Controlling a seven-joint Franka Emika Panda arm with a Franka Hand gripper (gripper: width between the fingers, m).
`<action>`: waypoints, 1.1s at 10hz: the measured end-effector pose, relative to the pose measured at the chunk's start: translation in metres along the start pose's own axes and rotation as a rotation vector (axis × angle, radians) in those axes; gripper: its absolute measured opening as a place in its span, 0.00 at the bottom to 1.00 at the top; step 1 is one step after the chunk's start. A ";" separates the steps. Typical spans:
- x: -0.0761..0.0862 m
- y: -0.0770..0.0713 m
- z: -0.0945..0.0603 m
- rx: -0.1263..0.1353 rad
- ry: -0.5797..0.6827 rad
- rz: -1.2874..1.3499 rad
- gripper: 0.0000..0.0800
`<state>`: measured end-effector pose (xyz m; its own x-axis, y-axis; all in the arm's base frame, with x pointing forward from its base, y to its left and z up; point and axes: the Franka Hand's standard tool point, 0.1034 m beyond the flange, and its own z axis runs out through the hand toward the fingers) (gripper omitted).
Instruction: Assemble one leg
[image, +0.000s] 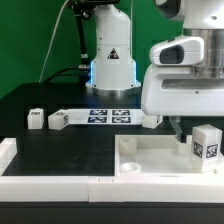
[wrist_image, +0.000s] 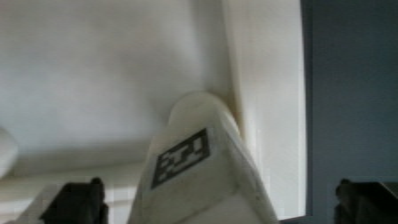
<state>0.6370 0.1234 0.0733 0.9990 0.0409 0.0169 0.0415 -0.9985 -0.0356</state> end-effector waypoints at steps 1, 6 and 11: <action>0.000 -0.001 -0.001 0.001 -0.001 -0.090 0.81; 0.000 -0.002 -0.001 0.002 -0.001 -0.319 0.65; 0.001 0.000 -0.001 0.001 0.000 -0.275 0.36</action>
Offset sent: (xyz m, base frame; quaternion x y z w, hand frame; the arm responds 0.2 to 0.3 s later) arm 0.0000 0.0000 0.0000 0.0000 0.0000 -0.1790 0.9838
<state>0.6375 0.1238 0.0741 0.9502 0.3104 0.0258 0.3112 -0.9499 -0.0309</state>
